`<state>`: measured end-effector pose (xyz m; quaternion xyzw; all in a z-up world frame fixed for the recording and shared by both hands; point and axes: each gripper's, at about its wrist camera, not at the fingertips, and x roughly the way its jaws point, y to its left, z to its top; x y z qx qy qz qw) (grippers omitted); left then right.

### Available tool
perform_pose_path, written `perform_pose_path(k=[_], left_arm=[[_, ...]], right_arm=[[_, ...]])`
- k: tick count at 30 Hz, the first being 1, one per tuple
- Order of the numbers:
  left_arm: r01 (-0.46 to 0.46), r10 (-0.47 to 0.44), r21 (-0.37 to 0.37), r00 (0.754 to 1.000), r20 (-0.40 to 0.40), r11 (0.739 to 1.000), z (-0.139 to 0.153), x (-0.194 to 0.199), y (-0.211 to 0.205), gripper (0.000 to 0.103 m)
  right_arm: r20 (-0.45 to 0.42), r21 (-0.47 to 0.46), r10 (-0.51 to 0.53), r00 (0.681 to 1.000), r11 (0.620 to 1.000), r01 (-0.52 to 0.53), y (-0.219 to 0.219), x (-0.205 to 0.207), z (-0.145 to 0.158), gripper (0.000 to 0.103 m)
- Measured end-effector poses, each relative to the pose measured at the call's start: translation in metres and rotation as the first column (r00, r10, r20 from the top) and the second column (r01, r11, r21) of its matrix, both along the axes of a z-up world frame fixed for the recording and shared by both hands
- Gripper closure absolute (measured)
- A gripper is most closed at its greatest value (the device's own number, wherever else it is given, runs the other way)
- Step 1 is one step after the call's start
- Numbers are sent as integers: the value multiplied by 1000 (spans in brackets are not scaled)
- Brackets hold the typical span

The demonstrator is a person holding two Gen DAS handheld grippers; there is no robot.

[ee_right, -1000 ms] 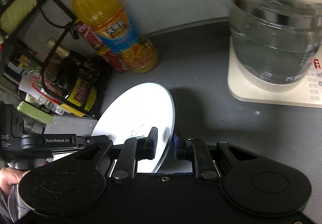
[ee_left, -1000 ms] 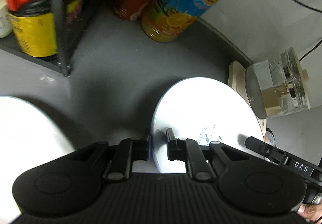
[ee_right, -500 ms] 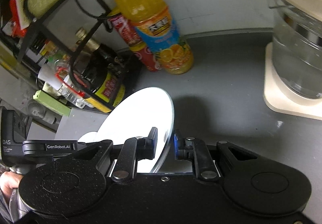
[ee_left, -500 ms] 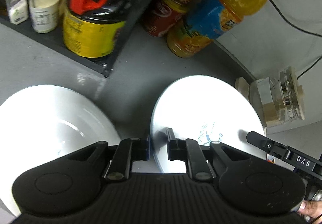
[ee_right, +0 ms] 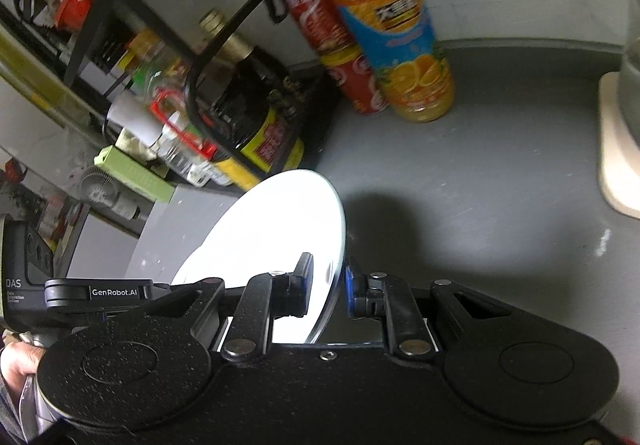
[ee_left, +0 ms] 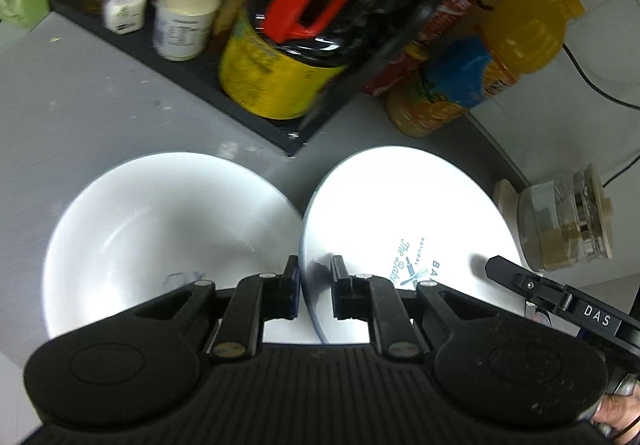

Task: Organize plates and bowls
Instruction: 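Carry the 'BAKERY' plate with the right tool onto the plate stack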

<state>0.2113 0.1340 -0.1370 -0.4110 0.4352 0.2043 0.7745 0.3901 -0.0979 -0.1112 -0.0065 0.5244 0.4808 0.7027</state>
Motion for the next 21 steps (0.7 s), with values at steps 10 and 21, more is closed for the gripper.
perform_pose_path(k=[10,21], left_arm=[[-65,65,-19,998,-25,998,-11,-40,10,90],[-121,119,-56,992,-49,991,-28,-79,23,90]], right_arm=[[-10,-26,70,998,997,-70,25,-26,-10,86],[-21,-59,121,992,991,-123,45,-50,-21,86]])
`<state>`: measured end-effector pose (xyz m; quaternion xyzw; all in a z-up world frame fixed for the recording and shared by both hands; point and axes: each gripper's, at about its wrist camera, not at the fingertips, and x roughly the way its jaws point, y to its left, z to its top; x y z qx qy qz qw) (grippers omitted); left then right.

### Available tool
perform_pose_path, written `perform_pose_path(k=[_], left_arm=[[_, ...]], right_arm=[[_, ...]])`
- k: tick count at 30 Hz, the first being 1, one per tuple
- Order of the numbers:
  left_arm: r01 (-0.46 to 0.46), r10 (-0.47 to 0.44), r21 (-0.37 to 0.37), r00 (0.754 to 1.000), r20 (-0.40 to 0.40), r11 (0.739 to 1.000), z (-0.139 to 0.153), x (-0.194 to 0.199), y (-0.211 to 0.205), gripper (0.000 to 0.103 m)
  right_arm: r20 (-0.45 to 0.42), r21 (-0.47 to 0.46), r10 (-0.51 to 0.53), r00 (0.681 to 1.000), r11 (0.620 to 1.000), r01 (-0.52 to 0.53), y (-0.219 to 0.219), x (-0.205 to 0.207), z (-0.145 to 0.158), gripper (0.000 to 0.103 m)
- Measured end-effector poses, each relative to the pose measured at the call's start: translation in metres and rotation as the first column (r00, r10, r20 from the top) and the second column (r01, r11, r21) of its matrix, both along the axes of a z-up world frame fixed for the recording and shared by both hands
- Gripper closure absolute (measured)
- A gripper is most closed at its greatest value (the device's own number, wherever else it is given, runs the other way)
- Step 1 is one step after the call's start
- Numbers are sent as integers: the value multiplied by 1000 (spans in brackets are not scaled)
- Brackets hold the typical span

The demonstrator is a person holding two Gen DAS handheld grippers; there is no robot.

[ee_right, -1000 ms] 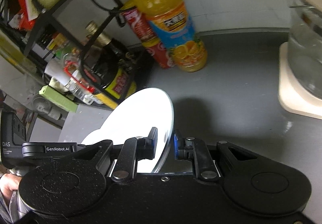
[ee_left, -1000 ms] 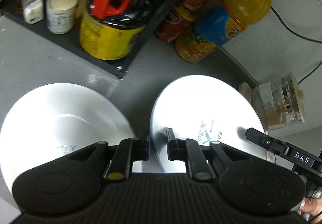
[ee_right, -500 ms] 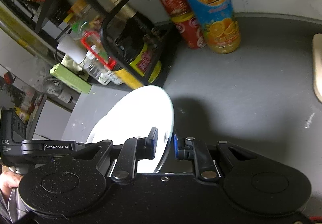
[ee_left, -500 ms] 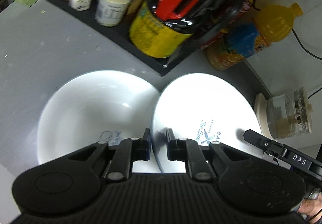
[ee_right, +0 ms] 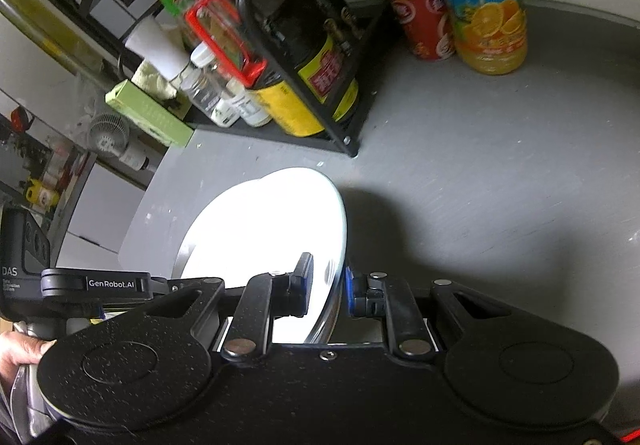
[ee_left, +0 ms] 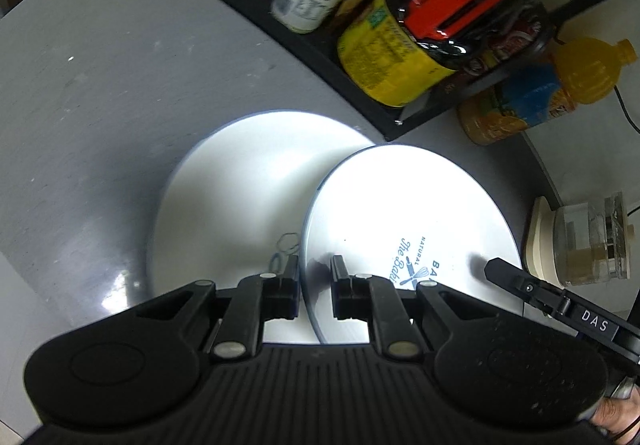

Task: Organize plates and bowls
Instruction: 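Carry the 'BAKERY' plate with the right tool onto the plate stack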

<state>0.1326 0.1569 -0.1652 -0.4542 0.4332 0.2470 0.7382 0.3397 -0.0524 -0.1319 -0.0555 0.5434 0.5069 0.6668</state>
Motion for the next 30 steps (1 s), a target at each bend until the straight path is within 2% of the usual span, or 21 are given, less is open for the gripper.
perform_pose_path(k=[12,21,30], left_arm=[[-18,18,-31,999,-27,999,-19,-18,14,90],[40,-41,-33,998,-55,999,-30,-12,18,89],[92,-94,-41,994,-62,995,-38,-12,27,89]], right_arm=[[-1,-38,-3,1000,999,3,11,-9,-12,86],[15,-53,-59,998,997,60,6,-14,-23,97],[58,-51,-75,996,996,78,6,-25,-27,98]])
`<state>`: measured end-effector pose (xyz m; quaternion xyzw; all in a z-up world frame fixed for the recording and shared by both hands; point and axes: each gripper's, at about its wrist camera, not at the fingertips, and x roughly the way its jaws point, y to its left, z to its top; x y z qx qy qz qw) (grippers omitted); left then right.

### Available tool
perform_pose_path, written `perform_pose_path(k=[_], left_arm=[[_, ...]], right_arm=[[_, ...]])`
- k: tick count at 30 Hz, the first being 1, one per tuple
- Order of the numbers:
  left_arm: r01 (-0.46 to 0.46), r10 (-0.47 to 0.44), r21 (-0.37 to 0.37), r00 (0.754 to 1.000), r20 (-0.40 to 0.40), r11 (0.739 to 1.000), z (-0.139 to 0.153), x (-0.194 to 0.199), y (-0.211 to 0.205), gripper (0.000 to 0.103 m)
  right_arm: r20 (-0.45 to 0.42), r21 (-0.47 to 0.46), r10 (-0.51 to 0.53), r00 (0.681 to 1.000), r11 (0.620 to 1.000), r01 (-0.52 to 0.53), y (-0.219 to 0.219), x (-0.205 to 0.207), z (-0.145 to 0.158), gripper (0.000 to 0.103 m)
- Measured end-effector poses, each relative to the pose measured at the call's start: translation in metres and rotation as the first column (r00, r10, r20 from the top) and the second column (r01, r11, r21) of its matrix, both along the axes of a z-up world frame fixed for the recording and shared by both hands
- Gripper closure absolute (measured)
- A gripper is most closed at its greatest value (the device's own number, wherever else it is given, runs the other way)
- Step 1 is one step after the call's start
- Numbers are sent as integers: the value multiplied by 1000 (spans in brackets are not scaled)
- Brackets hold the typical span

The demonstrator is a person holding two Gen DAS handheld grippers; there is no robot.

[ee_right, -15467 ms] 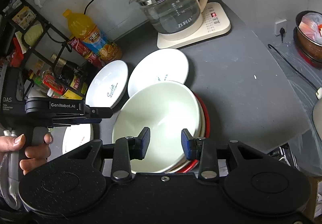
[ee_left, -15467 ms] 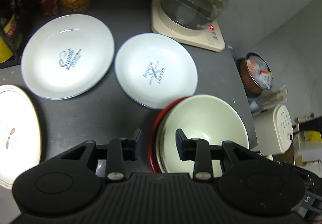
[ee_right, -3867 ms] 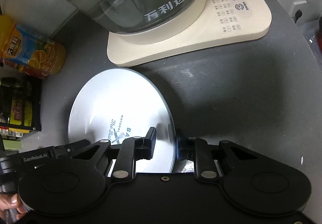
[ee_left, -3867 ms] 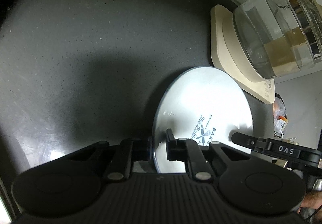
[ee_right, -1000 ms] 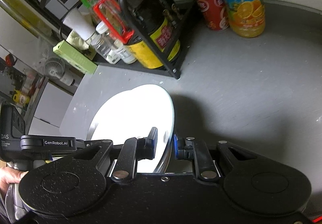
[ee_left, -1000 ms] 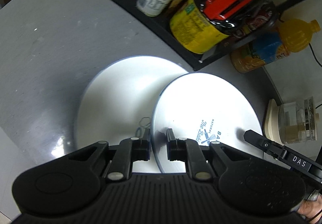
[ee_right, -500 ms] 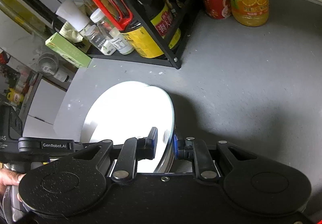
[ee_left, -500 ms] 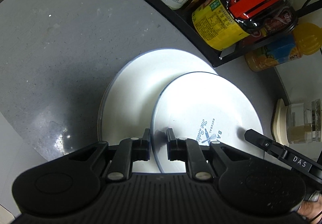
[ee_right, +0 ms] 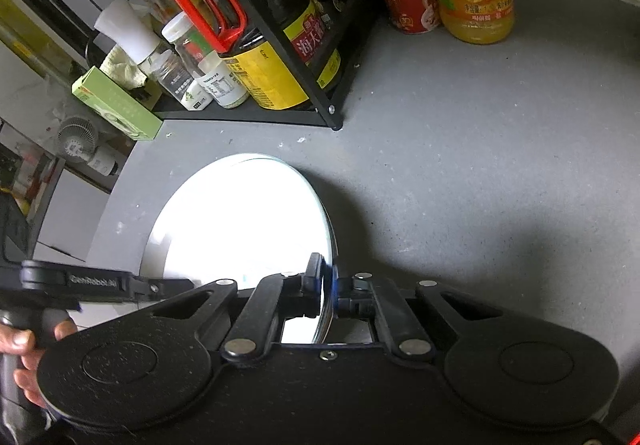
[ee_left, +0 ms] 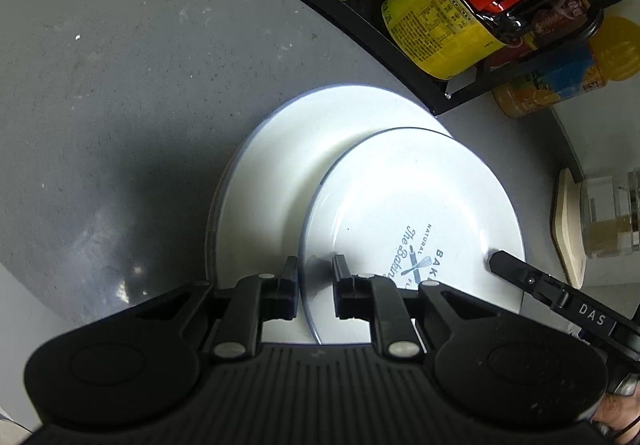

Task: Organize plates and bowls
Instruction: 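Carry the 'BAKERY' plate with the right tool onto the plate stack, then lower the 'BAKERY' plate onto the stack and open the right tool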

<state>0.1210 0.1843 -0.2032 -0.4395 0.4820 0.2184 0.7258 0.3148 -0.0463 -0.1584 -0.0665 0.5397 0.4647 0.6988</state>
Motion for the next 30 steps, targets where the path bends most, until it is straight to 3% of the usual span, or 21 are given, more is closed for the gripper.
perform_pose_path(k=[7,9,11,14,24,30], left_arm=[[83,-83,91,997,-10,992,26,-1,10,87],[92,-91,117,996,-13,989,35,-4,14,78],[88,-88,140,996,-11,986,42,-7,18,63],[85,-86,168,996,-2,982,47,-10,21,53],[72,-65,115,996,-56,991,12,-8,27,52],[96,-95,105,995,-19,990,10,-13,31,63]], right_arm=[[25,-9,-4,1000,1000,4,1,-4,1,98],[26,-10,-9,1000,1000,10,1,-5,2,98],[29,-13,-13,1000,1000,13,1,-6,2,98],[36,-26,-13,999,1000,14,3,-7,2,97],[65,-78,19,998,997,-14,13,-14,-2,91],[48,-102,27,999,995,-22,18,-16,-10,87]])
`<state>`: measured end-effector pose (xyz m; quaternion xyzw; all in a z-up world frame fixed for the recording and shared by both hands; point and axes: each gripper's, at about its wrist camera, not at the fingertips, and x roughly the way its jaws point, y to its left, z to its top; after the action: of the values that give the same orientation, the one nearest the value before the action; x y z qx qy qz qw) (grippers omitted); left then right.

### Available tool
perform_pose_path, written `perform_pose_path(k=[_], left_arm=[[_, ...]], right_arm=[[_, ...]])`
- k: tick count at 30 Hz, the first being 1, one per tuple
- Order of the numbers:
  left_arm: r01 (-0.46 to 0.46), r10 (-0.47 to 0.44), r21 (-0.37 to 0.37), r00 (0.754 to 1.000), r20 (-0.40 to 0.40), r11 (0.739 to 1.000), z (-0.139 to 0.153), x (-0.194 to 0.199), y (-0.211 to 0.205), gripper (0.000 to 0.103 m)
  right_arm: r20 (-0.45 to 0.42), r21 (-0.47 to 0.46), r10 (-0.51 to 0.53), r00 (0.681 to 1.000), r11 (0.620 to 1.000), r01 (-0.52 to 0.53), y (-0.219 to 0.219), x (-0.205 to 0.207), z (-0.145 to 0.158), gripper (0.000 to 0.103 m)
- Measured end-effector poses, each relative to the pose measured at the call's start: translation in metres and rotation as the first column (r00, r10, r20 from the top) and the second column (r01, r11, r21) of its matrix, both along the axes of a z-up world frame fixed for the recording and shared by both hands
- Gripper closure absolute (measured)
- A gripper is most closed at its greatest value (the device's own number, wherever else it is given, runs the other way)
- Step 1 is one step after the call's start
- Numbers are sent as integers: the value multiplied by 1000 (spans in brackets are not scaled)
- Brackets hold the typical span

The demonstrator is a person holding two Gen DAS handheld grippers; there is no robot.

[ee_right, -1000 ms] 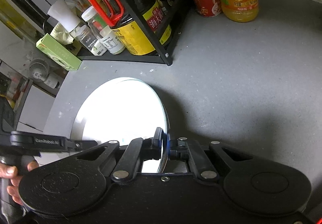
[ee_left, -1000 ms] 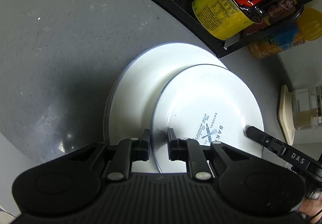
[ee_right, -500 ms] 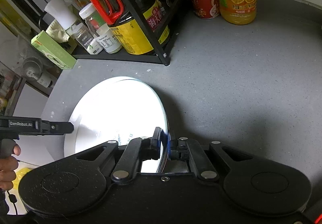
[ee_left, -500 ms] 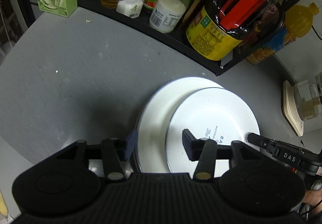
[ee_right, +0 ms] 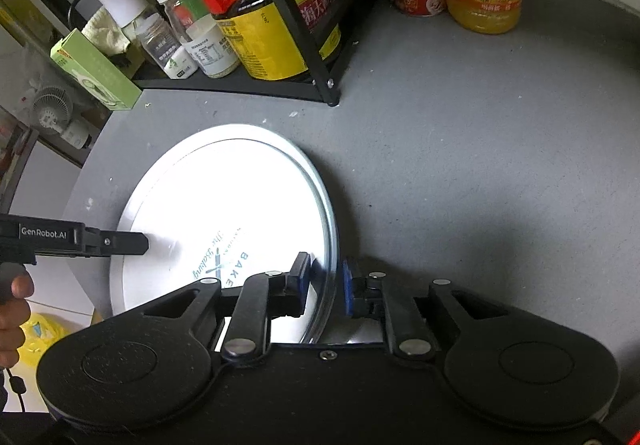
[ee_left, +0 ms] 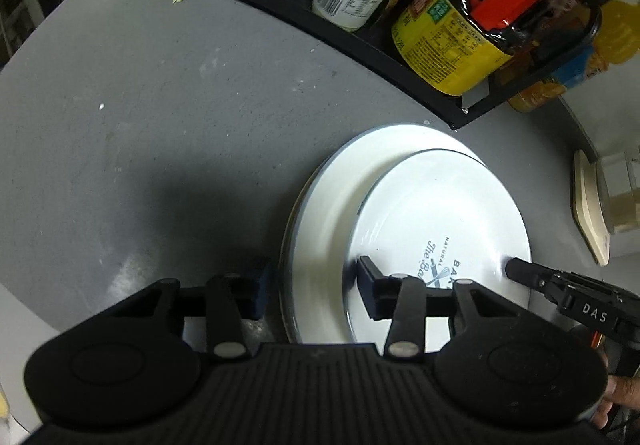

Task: Organize plates and bowls
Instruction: 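Lower the 'BAKERY' plate onto the stack and open the right tool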

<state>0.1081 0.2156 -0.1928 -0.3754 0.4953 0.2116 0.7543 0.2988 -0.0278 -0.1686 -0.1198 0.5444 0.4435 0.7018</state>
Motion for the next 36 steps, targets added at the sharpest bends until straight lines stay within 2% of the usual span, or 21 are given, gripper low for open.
perform_pose_path(k=[7,20,29,31,33,36], left_arm=[[-13,13,-16,1000,20,1000,3,-3,5,71],[-9,10,-29,1000,12,1000,2,-3,7,75],[8,-8,-60,1000,-6,998,1,1,13,77],[15,-16,-54,1000,-9,998,2,3,12,74],[32,-33,-53,999,-16,998,5,7,11,71],[48,-50,-54,998,-33,997,9,14,11,58]], right_arm=[[-14,5,-11,1000,1000,11,3,1,-2,84],[-34,-10,-29,999,1000,29,9,-2,-8,73],[-52,-17,-67,996,998,66,5,-6,-6,72],[-66,-19,-78,995,997,77,2,-7,-3,70],[-66,-13,-85,994,996,84,-1,-7,1,55],[-46,4,-80,996,997,81,-5,-7,9,45]])
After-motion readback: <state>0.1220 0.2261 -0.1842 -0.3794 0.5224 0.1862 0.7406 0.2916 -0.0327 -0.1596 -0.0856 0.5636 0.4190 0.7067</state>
